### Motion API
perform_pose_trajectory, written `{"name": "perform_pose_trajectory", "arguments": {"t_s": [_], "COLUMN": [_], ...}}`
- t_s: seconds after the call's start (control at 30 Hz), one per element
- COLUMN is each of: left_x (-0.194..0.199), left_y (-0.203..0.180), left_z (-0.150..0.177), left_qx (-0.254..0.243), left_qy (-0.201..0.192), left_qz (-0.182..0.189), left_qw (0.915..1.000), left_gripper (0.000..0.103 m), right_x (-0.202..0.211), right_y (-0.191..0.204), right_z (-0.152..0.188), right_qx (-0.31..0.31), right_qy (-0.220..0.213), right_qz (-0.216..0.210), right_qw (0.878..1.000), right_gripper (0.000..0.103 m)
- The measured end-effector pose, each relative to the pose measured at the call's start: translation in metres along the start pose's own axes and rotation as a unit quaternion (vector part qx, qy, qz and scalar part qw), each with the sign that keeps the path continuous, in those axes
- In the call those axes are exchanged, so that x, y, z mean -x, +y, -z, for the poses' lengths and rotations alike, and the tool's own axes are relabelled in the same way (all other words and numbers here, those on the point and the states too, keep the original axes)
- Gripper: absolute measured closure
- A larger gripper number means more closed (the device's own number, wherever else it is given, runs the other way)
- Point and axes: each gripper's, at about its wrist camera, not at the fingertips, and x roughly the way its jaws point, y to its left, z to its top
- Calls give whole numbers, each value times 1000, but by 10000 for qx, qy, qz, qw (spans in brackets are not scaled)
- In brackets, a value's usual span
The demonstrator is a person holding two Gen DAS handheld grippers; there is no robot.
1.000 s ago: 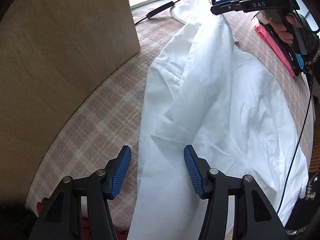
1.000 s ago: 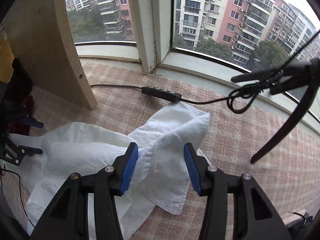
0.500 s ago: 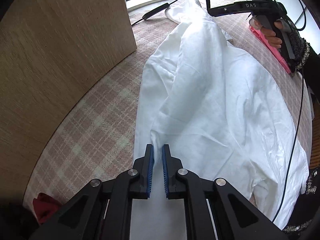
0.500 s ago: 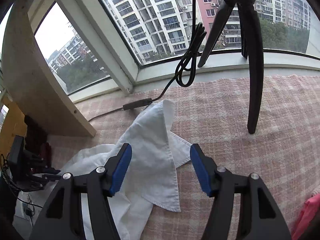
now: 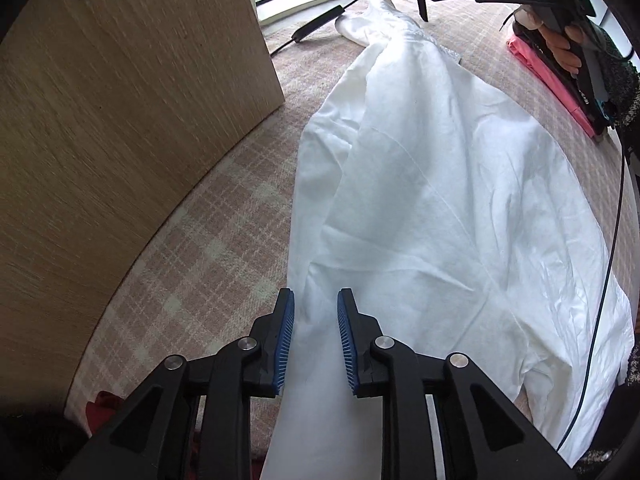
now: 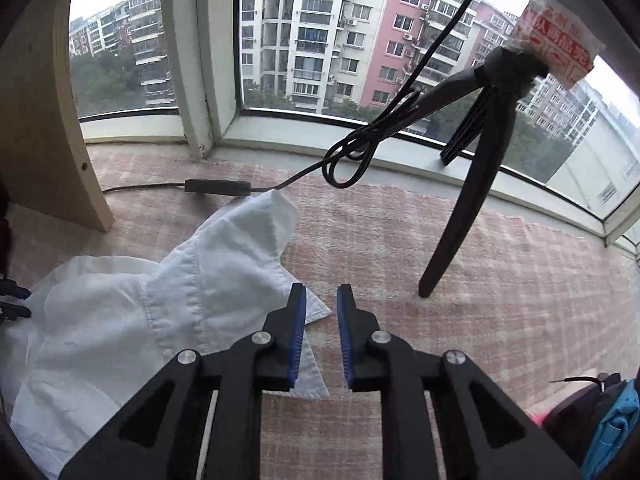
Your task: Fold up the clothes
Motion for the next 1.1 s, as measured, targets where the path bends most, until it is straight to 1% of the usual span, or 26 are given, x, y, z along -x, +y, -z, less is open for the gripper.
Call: {"name": "perform_pose_trajectory", "arguments": {"t_s": [0.03,0.07,0.1,0.13,0.2,0.23,0.27,0.3,0.33,0.37,0.4,0.43,0.47,0.5,0.6,0.63,0.67,0.73,0.77,0.83,0.87,0.93,1.0,1.03,1.07,1.1], "left_x": [4,7,7,7,-3,-10,-21,-19,-17,-15,-12,-10,-8,-5,2,5,7,10,10,11,11,7,0,-3,-3,-3], "left_y": [-1,-3,-6,-9,-17,-17,-30,-30,-29,-29,-29,-28,-32,-36,-47,-47,-47,-34,-26,-8,2,15,19,13,6,-2], "left_z": [-5,-10,-16,-22,-34,-41,-42,-43,-43,-43,-43,-44,-42,-41,-38,-38,-39,-44,-46,-51,-53,-53,-46,-44,-42,-40], "left_qx": [-48,-98,-215,-335,-515,-548,-561,-508,-452,-396,-340,-284,-330,-380,-530,-534,-537,-341,-191,49,137,296,305,178,68,-40], "left_qy": [-83,-168,-220,-271,-208,-127,-61,-97,-138,-179,-219,-260,-256,-249,-231,-249,-269,-340,-365,-397,-404,-317,-134,-30,-12,3], "left_qz": [118,241,259,272,278,306,361,525,694,862,1030,1198,1256,1309,1469,1432,1391,1392,1385,1303,1225,1083,1183,1207,1236,1264], "left_qw": [9999,9995,9992,9987,9981,9979,9978,9973,9965,9953,9939,9921,9912,9903,9875,9879,9885,9891,9895,9907,9916,9932,9924,9925,9923,9920], "left_gripper": [75,69,57,51,52,54,56,70,84,89,97,97,97,96,96,95,91,68,66,66,66,70,76,76,76,76], "right_x": [7,12,14,13,2,-3,-8,-12,-14,-17,-19,-23,-29,-31,-28,-27,-27,-25,-24,-21,-20,-19,-17,-13,-8,2], "right_y": [4,10,19,29,50,60,70,78,84,89,93,93,92,90,80,80,82,88,91,96,95,91,85,82,81,81], "right_z": [-2,-5,-9,-11,-10,-9,-9,-5,4,12,21,29,38,42,43,44,45,48,49,52,52,53,53,52,50,46], "right_qx": [29,102,246,393,695,845,995,1107,1179,1250,1341,1427,1477,1470,1273,1287,1347,1494,1592,1716,1701,1567,1379,1300,1244,1196], "right_qy": [-119,-180,-136,-34,303,471,639,800,954,1108,1241,1376,1540,1625,1674,1689,1706,1718,1706,1670,1662,1657,1666,1652,1595,1461], "right_qz": [-80,-495,-930,-1247,-1619,-1803,-1985,-2107,-2160,-2213,-2187,-2044,-1846,-1743,-1787,-1751,-1697,-1570,-1500,-1407,-1413,-1515,-1629,-1652,-1629,-1628], "right_qw": [9999,9986,9953,9914,9839,9788,9729,9680,9645,9608,9585,9586,9594,9600,9612,9614,9612,9610,9607,9606,9610,9618,9627,9636,9657,9684], "right_gripper": [77,77,76,73,72,72,72,73,75,82,85,86,87,90,90,90,90,90,90,90,90,90,90,91,91,91]}}
